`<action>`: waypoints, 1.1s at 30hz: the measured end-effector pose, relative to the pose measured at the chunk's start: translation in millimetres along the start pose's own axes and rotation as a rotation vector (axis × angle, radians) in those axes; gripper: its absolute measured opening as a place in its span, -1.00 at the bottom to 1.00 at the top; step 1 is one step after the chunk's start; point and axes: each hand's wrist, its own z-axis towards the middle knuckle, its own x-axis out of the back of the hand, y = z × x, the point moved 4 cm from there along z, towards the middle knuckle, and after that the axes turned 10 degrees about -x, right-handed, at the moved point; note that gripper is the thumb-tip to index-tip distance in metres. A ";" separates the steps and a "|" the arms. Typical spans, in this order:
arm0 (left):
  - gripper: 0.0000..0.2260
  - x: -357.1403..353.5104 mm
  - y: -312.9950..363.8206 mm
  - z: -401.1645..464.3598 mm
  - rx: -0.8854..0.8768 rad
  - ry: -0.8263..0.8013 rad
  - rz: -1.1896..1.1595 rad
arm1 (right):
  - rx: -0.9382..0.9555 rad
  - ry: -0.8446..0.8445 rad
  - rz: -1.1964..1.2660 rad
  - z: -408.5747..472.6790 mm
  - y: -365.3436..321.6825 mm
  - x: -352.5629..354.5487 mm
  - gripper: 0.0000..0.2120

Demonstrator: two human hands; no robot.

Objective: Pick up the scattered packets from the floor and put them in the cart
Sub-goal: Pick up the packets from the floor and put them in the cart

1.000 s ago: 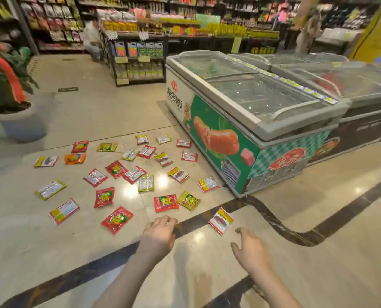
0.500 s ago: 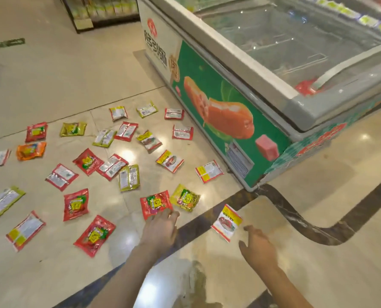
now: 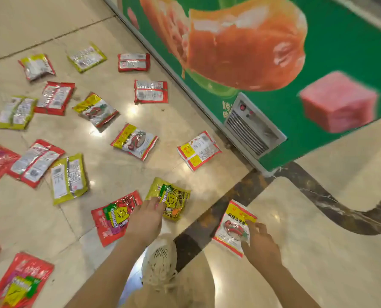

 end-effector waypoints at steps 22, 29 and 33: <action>-0.24 -182.4 -95.5 198.4 0.096 -0.109 0.128 | -0.014 0.130 0.135 226.6 -76.0 -128.8 -0.36; -0.26 -173.8 -94.1 216.4 0.316 -0.001 0.114 | -0.240 0.161 0.566 245.4 -73.1 -113.3 -0.25; -0.25 -175.3 -98.2 223.7 0.339 0.017 -0.145 | -0.297 -0.012 0.619 258.4 -66.0 -126.9 -0.16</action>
